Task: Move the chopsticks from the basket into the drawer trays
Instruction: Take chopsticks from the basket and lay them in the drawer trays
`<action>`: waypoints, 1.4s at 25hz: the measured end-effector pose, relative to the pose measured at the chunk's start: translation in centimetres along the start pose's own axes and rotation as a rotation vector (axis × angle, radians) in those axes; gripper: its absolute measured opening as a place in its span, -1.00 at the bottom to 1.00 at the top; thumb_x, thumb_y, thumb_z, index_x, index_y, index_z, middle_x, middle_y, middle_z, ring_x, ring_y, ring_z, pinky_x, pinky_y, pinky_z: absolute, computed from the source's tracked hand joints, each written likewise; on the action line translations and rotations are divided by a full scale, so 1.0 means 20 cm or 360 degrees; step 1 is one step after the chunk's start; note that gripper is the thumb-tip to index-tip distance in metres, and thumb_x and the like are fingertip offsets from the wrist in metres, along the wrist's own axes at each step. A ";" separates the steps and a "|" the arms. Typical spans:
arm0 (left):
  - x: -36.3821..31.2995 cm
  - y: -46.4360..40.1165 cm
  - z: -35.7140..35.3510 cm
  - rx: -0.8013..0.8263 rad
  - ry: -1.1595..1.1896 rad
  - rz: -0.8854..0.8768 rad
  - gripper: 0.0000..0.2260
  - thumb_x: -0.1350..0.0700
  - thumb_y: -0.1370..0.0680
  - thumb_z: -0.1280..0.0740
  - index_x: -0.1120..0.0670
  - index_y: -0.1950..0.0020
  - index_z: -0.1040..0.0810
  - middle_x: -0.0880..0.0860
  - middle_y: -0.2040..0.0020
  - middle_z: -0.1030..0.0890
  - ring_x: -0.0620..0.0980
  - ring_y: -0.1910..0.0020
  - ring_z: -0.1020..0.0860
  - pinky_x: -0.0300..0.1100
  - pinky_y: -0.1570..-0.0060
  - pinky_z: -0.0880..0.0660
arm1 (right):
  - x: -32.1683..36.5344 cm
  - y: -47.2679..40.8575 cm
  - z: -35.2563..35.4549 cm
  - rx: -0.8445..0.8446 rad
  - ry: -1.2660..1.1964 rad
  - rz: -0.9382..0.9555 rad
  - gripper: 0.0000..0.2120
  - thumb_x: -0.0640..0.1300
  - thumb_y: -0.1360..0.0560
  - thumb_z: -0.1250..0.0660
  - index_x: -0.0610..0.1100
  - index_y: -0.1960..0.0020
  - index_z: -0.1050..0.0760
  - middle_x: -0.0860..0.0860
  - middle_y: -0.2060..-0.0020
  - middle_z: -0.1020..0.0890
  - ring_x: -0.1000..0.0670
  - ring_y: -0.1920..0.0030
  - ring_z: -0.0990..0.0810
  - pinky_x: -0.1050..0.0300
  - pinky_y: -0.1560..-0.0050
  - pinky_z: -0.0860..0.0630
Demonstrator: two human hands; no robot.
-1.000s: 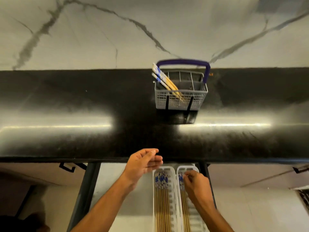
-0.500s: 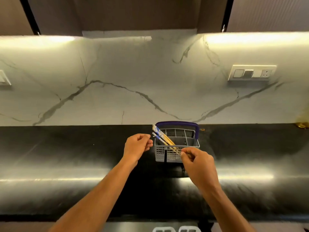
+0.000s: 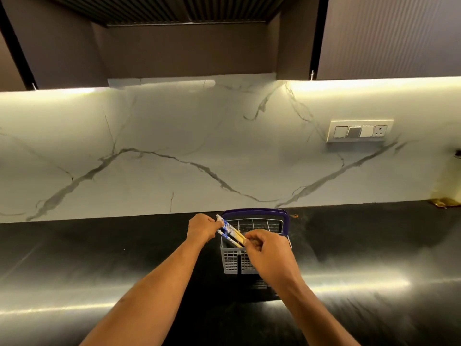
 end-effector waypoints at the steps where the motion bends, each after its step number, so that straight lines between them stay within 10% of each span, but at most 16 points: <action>1: 0.01 -0.01 -0.01 -0.0001 0.0022 0.0043 -0.84 0.03 -0.52 -0.44 0.10 0.18 -0.64 0.12 0.16 -0.71 0.02 0.18 -0.69 -0.05 0.06 -0.66 | -0.01 -0.01 0.00 -0.0004 -0.0001 0.0011 -0.82 -0.08 -0.60 -0.30 -0.01 -0.15 -0.62 0.11 0.32 -0.60 0.13 0.37 -0.52 0.34 0.38 -0.45; 14: 0.03 -0.09 -0.02 -0.0050 0.0396 0.0070 -0.88 0.11 -0.56 -0.40 0.16 0.01 -0.65 0.10 0.17 -0.69 0.01 0.19 -0.70 -0.08 0.20 -0.68 | -0.17 0.02 0.04 -0.0050 -0.0180 -0.0002 -0.88 -0.11 -0.57 -0.35 -0.11 -0.02 -0.65 0.12 0.38 -0.60 0.21 0.33 -0.60 0.32 0.37 -0.53; 20: -0.28 -0.06 0.30 0.0018 0.0367 -0.0350 -0.83 0.14 -0.55 -0.41 0.22 -0.05 -0.65 0.17 0.12 -0.72 0.06 0.15 -0.72 0.03 0.05 -0.67 | -0.14 0.01 0.13 -0.0111 -0.0248 -0.0064 -0.87 -0.04 -0.57 -0.34 -0.04 0.01 -0.66 0.06 0.39 -0.63 0.09 0.35 -0.59 0.25 0.32 -0.58; 28: -0.94 0.47 0.68 0.0344 0.0264 -0.0982 -0.87 0.17 -0.57 -0.37 0.17 -0.05 -0.67 0.14 0.08 -0.74 0.05 0.11 -0.73 -0.15 0.10 -0.67 | 0.23 -0.04 0.31 -0.0186 -0.0129 0.0150 -0.59 0.02 -0.57 -0.33 0.03 -0.41 -0.44 0.12 -0.22 -0.58 0.16 -0.03 -0.58 0.16 -0.14 -0.54; 35: -1.14 0.83 0.80 0.0446 0.0209 -0.1222 -0.83 0.20 -0.57 -0.35 0.20 -0.11 -0.66 0.11 0.08 -0.74 0.05 0.11 -0.73 -0.18 0.13 -0.66 | 0.34 0.10 0.35 -0.0042 -0.0578 0.0314 -0.90 -0.07 -0.51 -0.39 0.02 -0.01 -0.64 -0.05 0.21 -0.72 0.04 0.26 -0.69 0.21 0.12 -0.63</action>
Point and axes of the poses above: each hand's wrist, its own y-axis away from the middle knuckle, its own z-axis out of the back of the hand, x = y × z, the point moved 10 cm from there along -y, towards the middle knuckle
